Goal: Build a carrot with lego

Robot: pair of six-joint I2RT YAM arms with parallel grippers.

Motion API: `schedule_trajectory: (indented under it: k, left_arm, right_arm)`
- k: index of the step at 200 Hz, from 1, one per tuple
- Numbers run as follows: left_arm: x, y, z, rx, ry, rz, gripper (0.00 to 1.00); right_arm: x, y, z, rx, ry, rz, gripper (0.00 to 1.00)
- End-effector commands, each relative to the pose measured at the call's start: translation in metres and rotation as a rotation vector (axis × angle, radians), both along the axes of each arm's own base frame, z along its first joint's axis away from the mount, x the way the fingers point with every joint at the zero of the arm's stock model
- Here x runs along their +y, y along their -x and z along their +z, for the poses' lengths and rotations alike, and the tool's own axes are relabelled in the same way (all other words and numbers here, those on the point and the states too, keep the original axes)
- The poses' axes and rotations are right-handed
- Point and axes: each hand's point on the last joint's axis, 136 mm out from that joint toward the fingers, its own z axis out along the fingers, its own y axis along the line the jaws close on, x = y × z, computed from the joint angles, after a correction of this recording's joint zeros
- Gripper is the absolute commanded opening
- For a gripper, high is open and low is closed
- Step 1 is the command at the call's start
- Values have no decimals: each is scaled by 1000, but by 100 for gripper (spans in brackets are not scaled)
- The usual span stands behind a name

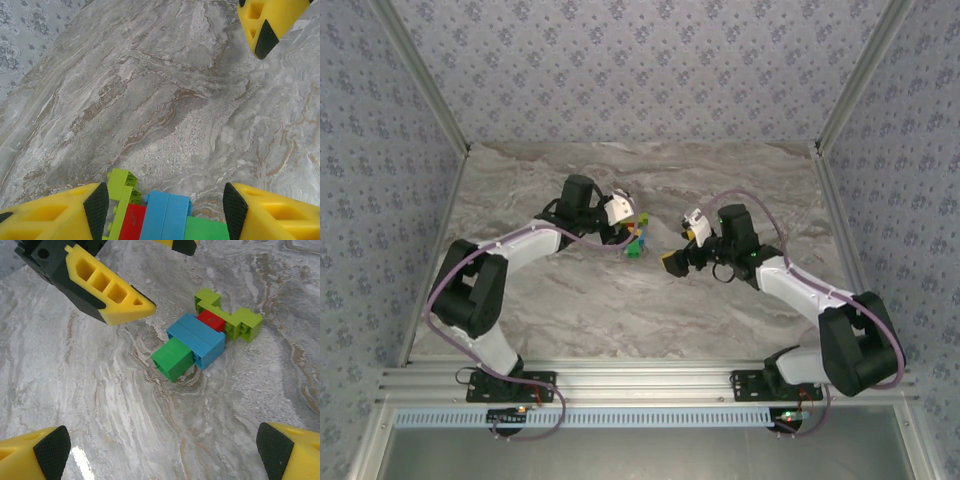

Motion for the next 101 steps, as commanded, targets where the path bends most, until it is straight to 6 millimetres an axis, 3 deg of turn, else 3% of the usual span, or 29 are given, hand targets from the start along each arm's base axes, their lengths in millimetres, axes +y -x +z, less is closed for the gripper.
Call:
schedule_trajectory:
  k: [1, 15, 43, 69, 81, 101]
  left_arm:
    - [10, -3, 29, -59, 61, 56, 73]
    - [27, -5, 35, -75, 80, 147, 97]
    - [90, -13, 52, -173, 120, 508, 97]
    - [167, -5, 38, -223, 82, 839, 97]
    - [194, 2, 22, -213, 51, 933, 97]
    - [219, 15, 4, -259, 96, 1015, 97]
  right_arm:
    - [-18, -14, 7, -60, 34, -142, 100]
    - [-46, -30, 10, -110, 80, -310, 100]
    - [-130, -49, 29, -251, 145, -698, 100]
    - [-220, -47, 30, -306, 146, -1025, 100]
    - [-243, -43, 19, -296, 107, -1081, 100]
    - [-262, -44, -7, -284, 106, -1140, 100]
